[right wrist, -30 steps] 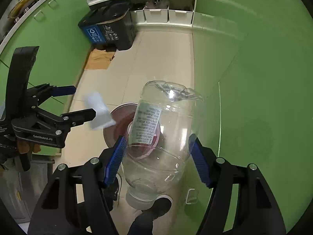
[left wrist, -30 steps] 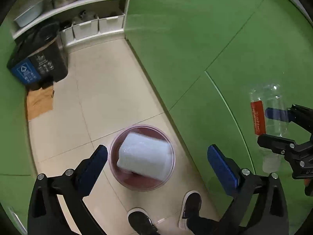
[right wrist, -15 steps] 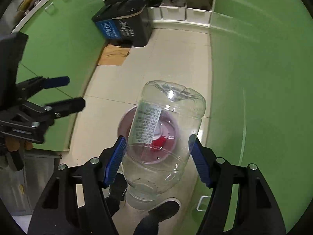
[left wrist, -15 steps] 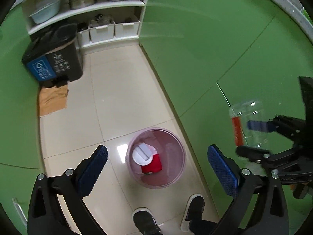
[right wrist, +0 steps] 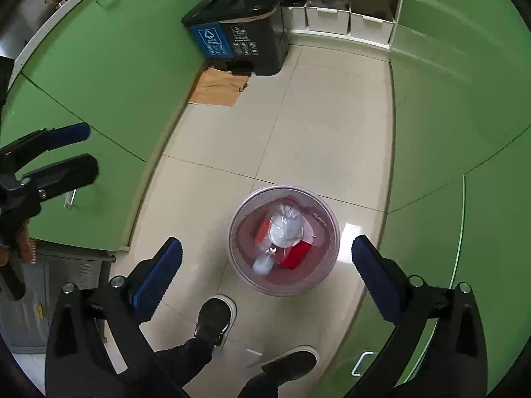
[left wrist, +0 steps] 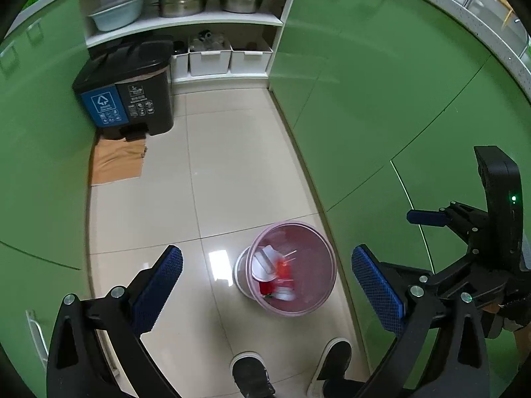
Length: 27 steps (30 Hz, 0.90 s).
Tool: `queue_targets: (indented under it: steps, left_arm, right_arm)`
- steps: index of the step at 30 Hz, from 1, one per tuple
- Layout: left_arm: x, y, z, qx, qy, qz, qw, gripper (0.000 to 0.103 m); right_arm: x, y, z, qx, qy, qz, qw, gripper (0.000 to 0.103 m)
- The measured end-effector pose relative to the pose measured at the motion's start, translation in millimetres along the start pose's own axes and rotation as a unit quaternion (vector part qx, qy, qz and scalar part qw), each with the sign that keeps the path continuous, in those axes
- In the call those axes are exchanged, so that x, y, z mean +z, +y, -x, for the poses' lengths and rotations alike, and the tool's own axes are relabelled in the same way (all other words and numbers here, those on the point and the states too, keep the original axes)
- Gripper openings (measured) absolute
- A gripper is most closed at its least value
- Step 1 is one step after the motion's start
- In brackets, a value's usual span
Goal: Collect trash
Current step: 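Carry the white box and clear bottle to the pink bin and release both, then move both tools back over the mat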
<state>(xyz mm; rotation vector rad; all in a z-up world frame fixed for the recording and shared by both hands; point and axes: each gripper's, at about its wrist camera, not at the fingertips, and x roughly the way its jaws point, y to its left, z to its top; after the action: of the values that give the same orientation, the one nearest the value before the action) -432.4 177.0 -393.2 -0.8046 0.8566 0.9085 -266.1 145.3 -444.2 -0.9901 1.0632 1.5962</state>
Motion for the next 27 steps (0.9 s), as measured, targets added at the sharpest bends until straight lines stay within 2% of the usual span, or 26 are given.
queue_targets:
  steps: [6, 10, 16, 21, 23, 27]
  left_arm:
    - [7, -12, 23, -0.003, 0.002, -0.006, 1.0, 0.098]
    - [18, -31, 59, -0.009, 0.003, -0.018, 0.9998, 0.098]
    - [48, -79, 140, -0.021, 0.005, -0.053, 0.9984, 0.098]
    - [76, -130, 208, -0.031, 0.003, -0.093, 0.9951, 0.098]
    - [86, -150, 228, -0.04, -0.002, -0.112, 0.9929, 0.098]
    - [106, -204, 260, -0.067, -0.017, -0.164, 0.984, 0.098]
  right_arm:
    - [0, -4, 36, -0.015, -0.004, -0.022, 1.0, 0.1]
    - [1, -3, 91, -0.023, -0.017, -0.042, 0.999, 0.1]
    - [3, -4, 217, -0.033, -0.046, -0.086, 0.995, 0.1]
    - [-9, -16, 324, -0.054, -0.081, -0.123, 0.988, 0.1]
    - [-23, -26, 370, -0.065, -0.1, -0.148, 0.982, 0.1]
    - [-56, -54, 435, -0.098, -0.133, -0.198, 0.966, 0.1]
